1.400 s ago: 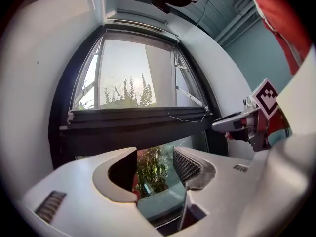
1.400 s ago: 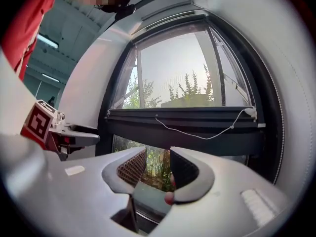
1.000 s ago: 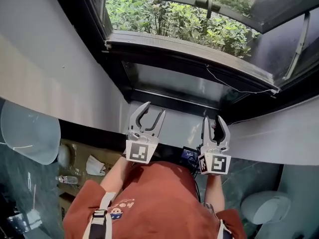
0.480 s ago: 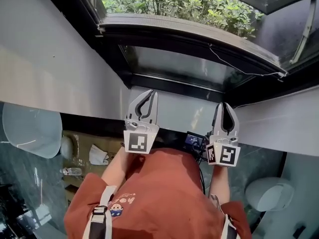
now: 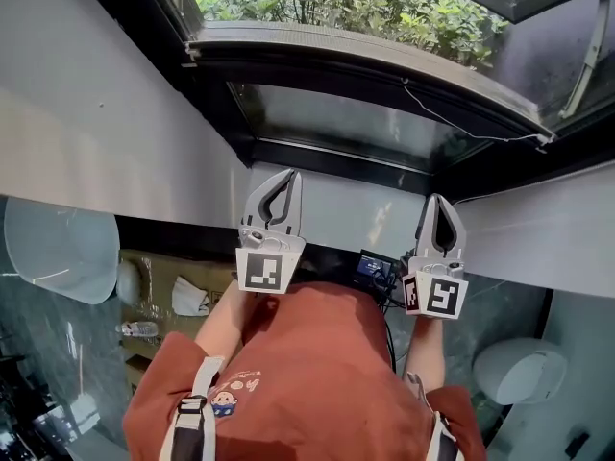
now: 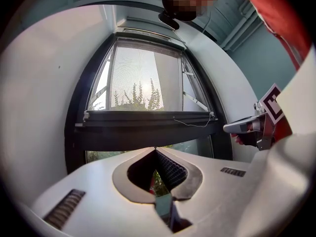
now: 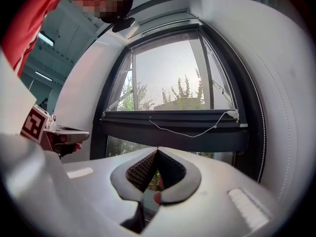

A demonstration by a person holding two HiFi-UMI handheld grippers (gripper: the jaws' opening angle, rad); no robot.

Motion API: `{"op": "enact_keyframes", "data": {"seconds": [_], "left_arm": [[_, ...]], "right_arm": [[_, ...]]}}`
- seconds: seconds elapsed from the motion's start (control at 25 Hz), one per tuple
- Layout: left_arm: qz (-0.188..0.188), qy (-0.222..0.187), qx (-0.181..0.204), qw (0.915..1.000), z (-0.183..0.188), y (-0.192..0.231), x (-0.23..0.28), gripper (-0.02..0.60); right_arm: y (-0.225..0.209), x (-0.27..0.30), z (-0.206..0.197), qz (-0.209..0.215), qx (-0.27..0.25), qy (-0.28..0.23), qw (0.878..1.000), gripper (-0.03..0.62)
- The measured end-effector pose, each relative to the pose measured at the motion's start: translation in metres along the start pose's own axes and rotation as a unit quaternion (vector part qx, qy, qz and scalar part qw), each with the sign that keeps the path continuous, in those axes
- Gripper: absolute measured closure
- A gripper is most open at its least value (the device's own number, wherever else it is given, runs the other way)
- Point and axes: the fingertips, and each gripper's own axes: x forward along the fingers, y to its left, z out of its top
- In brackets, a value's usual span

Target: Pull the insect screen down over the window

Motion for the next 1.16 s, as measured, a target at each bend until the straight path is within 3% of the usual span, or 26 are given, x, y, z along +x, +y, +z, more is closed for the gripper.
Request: {"op": "enact_keyframes", "data": {"seconds": [1.16], "left_arm": [[-0.011,-0.008,0.002,0.9999,0.0038,-0.0073,0.0021,0.575]], "right_arm": [[0.0014,0.0000,0.0019,0.010,-0.030,0.009,0.999,0.585]]}}
